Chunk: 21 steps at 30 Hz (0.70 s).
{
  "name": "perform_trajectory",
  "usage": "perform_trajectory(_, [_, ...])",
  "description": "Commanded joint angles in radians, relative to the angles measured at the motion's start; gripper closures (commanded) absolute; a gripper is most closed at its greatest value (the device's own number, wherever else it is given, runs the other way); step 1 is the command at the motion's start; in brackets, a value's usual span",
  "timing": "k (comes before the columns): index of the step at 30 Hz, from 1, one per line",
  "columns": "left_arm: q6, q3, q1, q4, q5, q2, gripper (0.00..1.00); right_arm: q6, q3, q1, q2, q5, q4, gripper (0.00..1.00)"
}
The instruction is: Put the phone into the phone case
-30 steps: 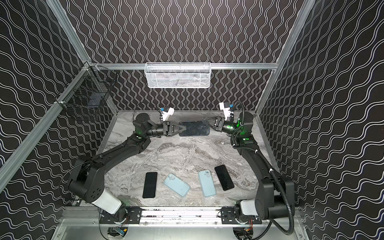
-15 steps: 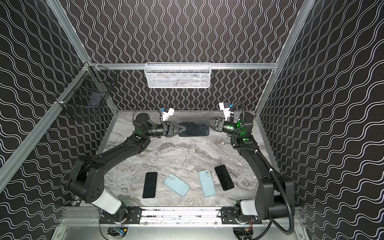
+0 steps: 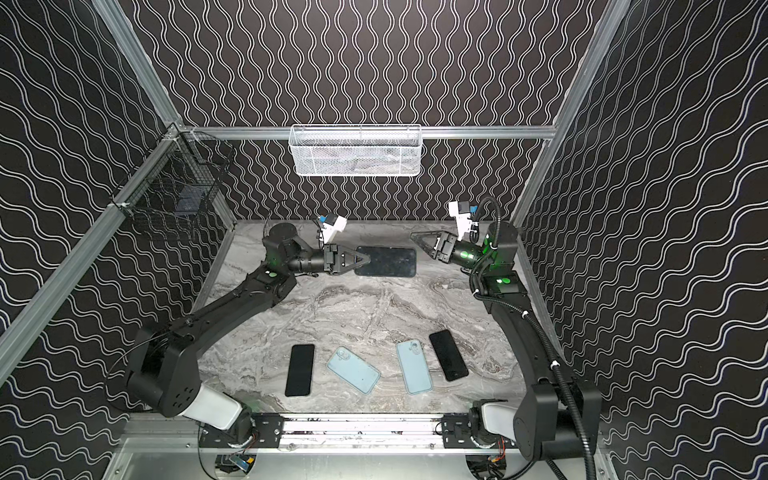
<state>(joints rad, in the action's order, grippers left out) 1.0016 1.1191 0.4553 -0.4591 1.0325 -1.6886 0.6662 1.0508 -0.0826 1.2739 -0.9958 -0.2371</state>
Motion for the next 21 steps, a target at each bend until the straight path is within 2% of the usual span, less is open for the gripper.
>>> perform_trajectory(1, [-0.040, 0.012, -0.002, 0.000, -0.002, 0.004, 1.00, -0.118, -0.001, 0.000, 0.001, 0.036, 0.181, 0.25])
perform_trajectory(4, [-0.033, 0.013, -0.002, -0.007, 0.004, 0.001, 1.00, -0.126, -0.033, -0.004, 0.000, -0.004, 0.191, 0.28])
perform_trajectory(6, [-0.034, 0.016, -0.002, -0.007, 0.003, -0.001, 1.00, -0.105, -0.048, -0.011, -0.010, -0.041, 0.150, 0.34])
perform_trajectory(14, [0.000, 0.017, 0.000, -0.042, 0.004, -0.010, 1.00, -0.015, -0.105, -0.080, 0.006, -0.109, -0.026, 0.70])
perform_trajectory(21, [0.083, -0.005, -0.001, -0.148, 0.009, -0.023, 1.00, 0.102, -0.155, -0.088, 0.024, -0.112, -0.211, 0.90])
